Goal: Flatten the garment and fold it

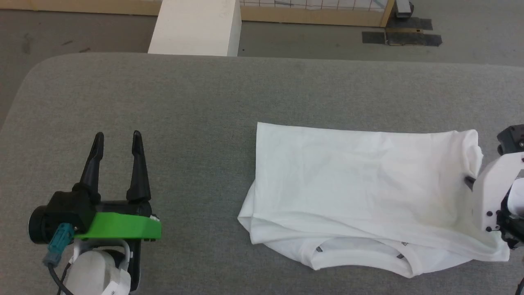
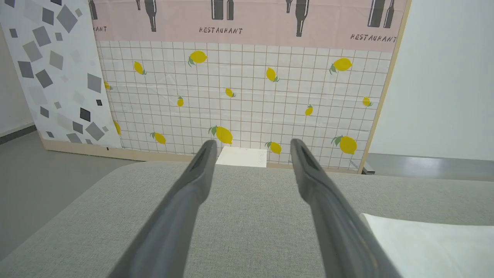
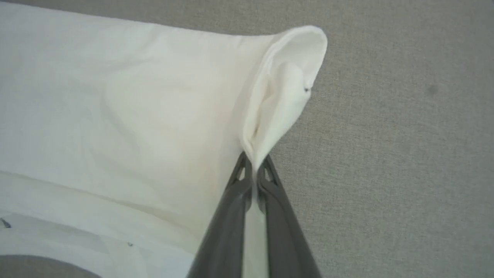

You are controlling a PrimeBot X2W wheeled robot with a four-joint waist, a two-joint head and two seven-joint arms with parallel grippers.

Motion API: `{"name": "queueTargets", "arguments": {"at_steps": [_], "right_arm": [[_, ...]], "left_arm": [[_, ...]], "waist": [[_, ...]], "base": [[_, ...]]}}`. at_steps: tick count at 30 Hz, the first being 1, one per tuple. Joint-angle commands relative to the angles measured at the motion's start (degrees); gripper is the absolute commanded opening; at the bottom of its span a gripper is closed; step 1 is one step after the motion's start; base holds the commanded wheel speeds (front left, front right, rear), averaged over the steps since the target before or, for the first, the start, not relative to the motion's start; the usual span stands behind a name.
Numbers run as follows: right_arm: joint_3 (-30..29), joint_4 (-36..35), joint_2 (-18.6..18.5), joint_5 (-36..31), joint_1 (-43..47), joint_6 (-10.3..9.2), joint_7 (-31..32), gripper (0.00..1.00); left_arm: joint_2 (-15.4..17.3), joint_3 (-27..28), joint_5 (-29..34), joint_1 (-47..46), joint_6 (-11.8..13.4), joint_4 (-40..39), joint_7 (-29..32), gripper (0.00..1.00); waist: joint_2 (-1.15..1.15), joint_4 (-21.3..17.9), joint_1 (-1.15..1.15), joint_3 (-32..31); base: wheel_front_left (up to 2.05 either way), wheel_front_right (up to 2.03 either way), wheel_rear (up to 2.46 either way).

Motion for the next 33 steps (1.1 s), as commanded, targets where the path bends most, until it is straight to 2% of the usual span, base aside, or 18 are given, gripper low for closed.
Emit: {"name": "queueTargets", "arguments": {"at_steps": [1,6,13,22,33], "right_arm": [[0.97,-2.64,0.13,1.67,1.09,-0.1,1.12,0.0],[5.29,-10.15,1.94,4.88,1.34,-0.1,3.24,0.0],[12.74,-8.78,7.27,6.25,-1.77,-0.1,2.21,0.0],[18.95,2.06,13.59,5.95,-8.07,-0.1,-2.64,0.0],[21.89,18.82,16.07,4.77,-15.27,-0.1,-9.43,0.0]], "left_arm": [[-0.45,0.2,0.45,0.54,-0.46,-0.06,-0.26,1.0],[-1.3,0.58,1.03,0.9,-1.18,-0.18,-0.26,1.0],[-2.49,0.29,1.25,1.17,-2.3,0.96,-0.26,1.0],[-3.32,0.47,1.51,1.17,-3.25,2.2,-0.26,1.0],[-4.13,0.76,1.74,0.98,-3.99,2.47,-0.26,1.0]], "waist": [[0.0,0.55,0.0,-0.59],[0.0,1.28,0.0,-1.17],[0.0,3.65,0.0,-1.74],[0.0,8.2,0.0,-1.63],[0.0,11.8,0.0,0.02]], "base": [[0.0,0.0,0.0],[0.0,0.0,0.0],[0.0,0.0,0.0],[0.0,0.0,0.0],[0.0,0.0,0.0]]}}
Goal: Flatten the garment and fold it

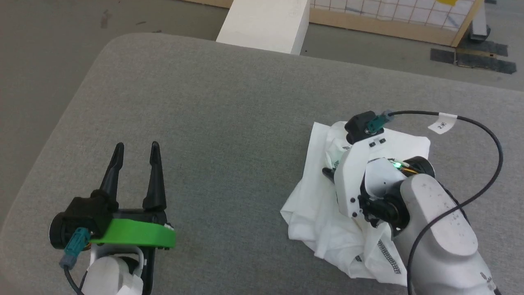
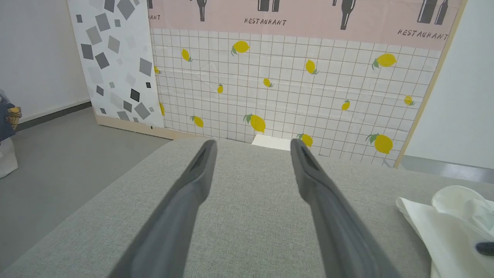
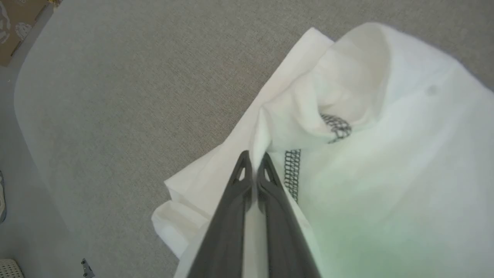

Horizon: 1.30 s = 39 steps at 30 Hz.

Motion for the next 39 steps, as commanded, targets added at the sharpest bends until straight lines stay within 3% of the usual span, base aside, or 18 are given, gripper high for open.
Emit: {"name": "queueTargets", "arguments": {"at_steps": [1,5,6,7,8,17,22,28,33,39], "right_arm": [[0.44,1.87,-0.01,-0.03,-1.49,-0.09,-1.27,0.0],[3.77,6.94,0.03,0.91,-3.47,-0.09,-3.48,0.0],[5.11,7.77,0.03,1.58,-4.01,-0.09,-4.44,0.06],[6.36,8.19,0.03,2.41,-4.39,-0.09,-5.22,0.47],[7.75,8.55,0.03,3.27,-4.9,-0.09,-6.36,1.0],[15.17,3.37,0.04,7.35,-8.82,-0.09,-13.55,1.0],[9.36,-2.21,-1.59,1.23,-6.26,-0.09,-13.64,1.0],[-1.28,-7.39,-4.6,-9.73,3.15,-0.09,-5.66,1.0],[-6.03,-10.21,-3.19,-13.71,10.34,-0.09,-0.84,1.0],[-7.17,-8.94,-0.94,-14.0,13.04,-0.09,-0.52,1.0]], "left_arm": [[-0.53,0.1,0.48,0.0,-0.43,0.07,-0.22,1.0],[-0.84,0.21,0.49,-0.36,-0.61,0.29,-0.22,1.0],[-0.91,0.29,0.47,-0.42,-0.65,0.39,-0.22,1.0],[-0.96,0.38,0.47,-0.43,-0.69,0.51,-0.22,1.0],[-1.01,0.48,0.53,-0.43,-0.72,0.65,-0.22,1.0],[-1.16,1.48,1.22,0.16,-0.99,0.2,-0.22,1.0],[-0.91,2.42,1.89,1.34,-0.83,-0.44,-0.22,1.0],[-0.9,2.95,2.26,2.35,-0.68,-1.0,-0.22,1.0],[-1.03,2.41,2.34,1.99,-0.86,-1.13,-0.22,1.0],[-1.19,1.65,2.21,1.16,-1.14,-0.67,-0.22,1.0]], "waist": [[0.0,0.78,0.0,0.81],[0.0,0.96,0.0,1.38],[0.0,0.82,0.0,1.43],[0.0,0.63,0.0,1.37],[0.0,0.39,0.0,1.27],[0.0,-3.16,0.0,-0.85],[0.0,-6.15,0.0,-2.6],[0.0,-8.76,0.0,-3.21],[0.0,-9.05,0.0,-2.31],[0.0,-7.82,0.0,-0.71]], "base": [[0.0,0.0,0.0],[0.0,0.0,0.0],[0.0,0.0,0.0],[0.0,0.0,0.0],[0.0,0.0,0.0],[0.0,0.0,0.0],[0.0,0.0,0.0],[0.0,0.0,0.0],[0.0,0.0,0.0],[0.0,0.0,0.0]]}}
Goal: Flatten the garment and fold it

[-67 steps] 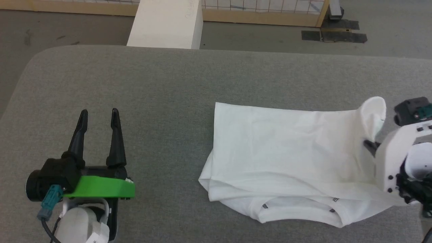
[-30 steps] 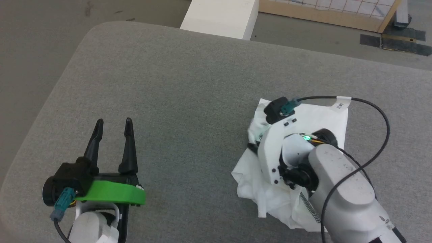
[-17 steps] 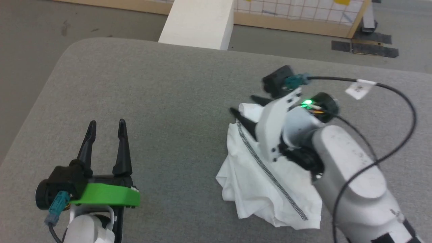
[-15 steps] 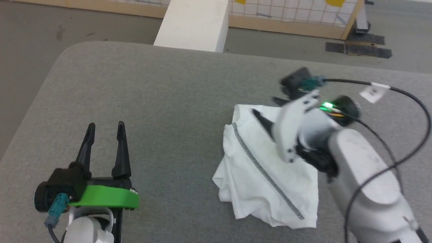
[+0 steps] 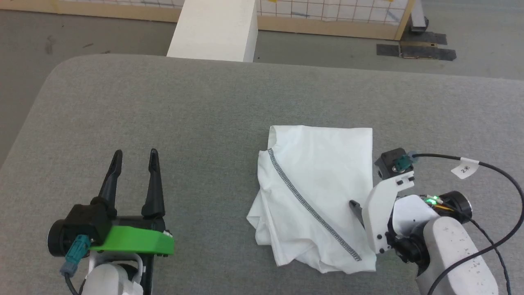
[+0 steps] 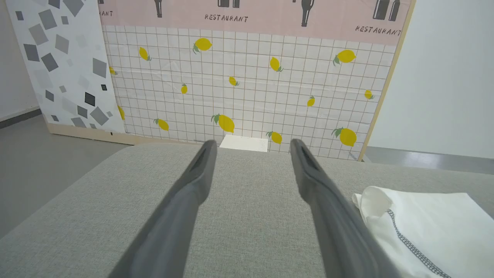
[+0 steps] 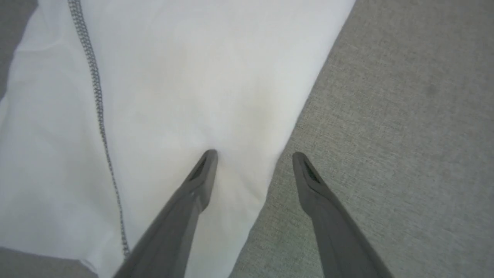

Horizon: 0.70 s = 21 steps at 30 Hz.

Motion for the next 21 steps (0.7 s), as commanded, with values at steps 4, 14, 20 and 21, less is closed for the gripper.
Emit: {"name": "queueTargets", "arguments": {"at_steps": [4,14,20,21], "right_arm": [[0.02,3.34,0.75,-0.75,0.27,-0.09,-0.69,1.0],[3.08,6.48,0.1,1.6,-2.35,-0.09,-1.5,0.0],[10.58,2.46,-6.44,8.03,-5.21,-0.09,1.01,0.0],[11.72,1.7,-7.92,8.82,-5.63,-0.09,1.49,0.0]], "left_arm": [[-0.17,-0.39,0.04,-0.77,-0.36,0.39,-0.22,1.0],[0.12,0.39,0.14,0.13,-0.48,0.55,-0.22,1.0],[0.98,1.42,0.33,1.22,-0.3,-0.39,-0.22,1.0],[1.06,1.53,0.34,1.22,-0.28,-0.55,-0.22,1.0]], "waist": [[0.0,1.63,0.0,1.09],[0.0,-0.96,0.0,0.71],[0.0,-9.66,0.0,1.28],[0.0,-10.85,0.0,1.48]], "base": [[0.0,0.0,0.0],[0.0,0.0,0.0],[0.0,0.0,0.0],[0.0,0.0,0.0]]}}
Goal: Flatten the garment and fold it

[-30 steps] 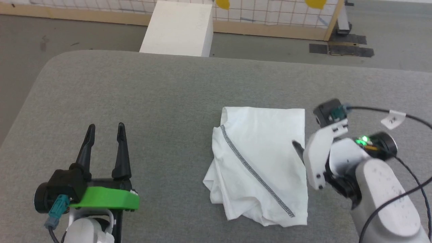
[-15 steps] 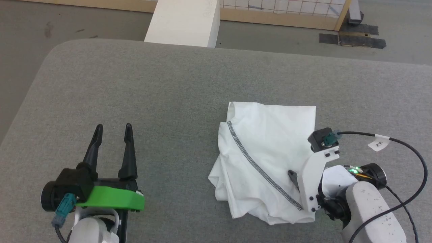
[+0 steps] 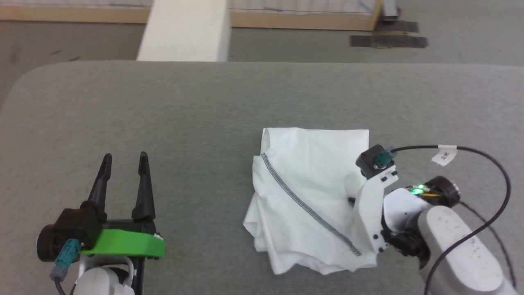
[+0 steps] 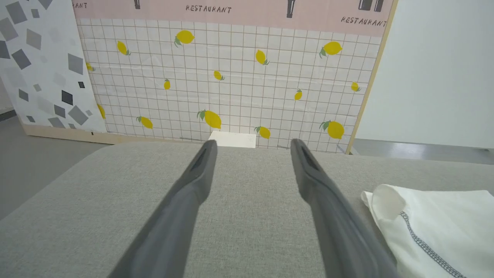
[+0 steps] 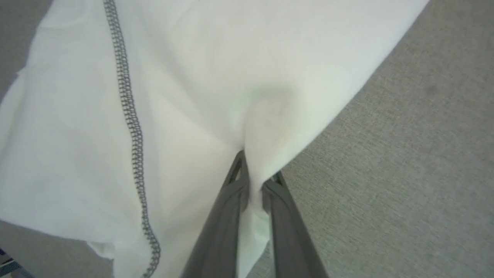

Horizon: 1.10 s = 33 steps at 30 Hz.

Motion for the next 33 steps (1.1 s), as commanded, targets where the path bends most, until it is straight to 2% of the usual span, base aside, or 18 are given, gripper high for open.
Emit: {"name": "queueTargets", "arguments": {"at_steps": [1,5,9,13,17,25,30,33], "right_arm": [[0.92,-1.1,-2.6,1.54,-1.19,-0.1,0.8,0.0],[3.31,-4.22,-9.58,4.46,-3.16,-0.1,2.24,0.0],[4.4,-6.21,-16.78,5.46,-5.65,-0.1,2.66,0.0],[4.22,-6.57,-23.03,5.43,-8.06,-0.1,1.83,0.0],[1.97,-4.41,-27.01,5.77,-9.51,-0.1,0.16,0.0],[-8.13,3.83,-30.89,0.41,-10.93,-0.1,-2.42,0.0],[-17.14,9.09,-31.14,-4.79,-11.28,-0.1,-3.7,0.0],[-22.26,11.16,-29.91,-8.09,-11.4,-0.1,-4.0,0.0]], "left_arm": [[0.48,0.02,0.44,0.37,0.03,-0.46,-0.22,1.0],[0.84,-0.15,0.69,-0.23,0.16,-1.45,-0.22,1.0],[1.4,-0.67,1.01,-1.46,0.15,-2.43,-0.18,1.0],[2.26,-0.98,1.27,-2.92,0.11,-3.57,0.13,1.0],[3.29,-1.73,1.39,-4.64,-0.09,-4.64,0.9,1.0],[4.67,-2.77,1.51,-8.21,-0.18,-6.48,1.85,1.0],[5.16,-2.5,1.37,-8.78,0.13,-6.9,1.76,1.0],[5.3,-2.34,1.22,-8.82,0.35,-6.94,1.64,1.0]], "waist": [[0.0,-7.42,0.0,0.63],[0.0,-11.88,0.0,2.27],[0.0,-14.65,0.0,4.95],[0.0,-15.71,0.0,8.23],[0.0,-15.14,0.0,11.88],[0.0,-11.05,0.0,17.92],[0.0,-9.07,0.0,19.83],[0.0,-8.54,0.0,20.21]], "base": [[0.0,0.0,0.0],[0.0,0.0,0.0],[0.0,0.0,0.0],[0.0,0.0,0.0],[0.0,0.0,0.0],[0.0,0.0,0.0],[0.0,0.0,0.0],[0.0,0.0,0.0]]}}
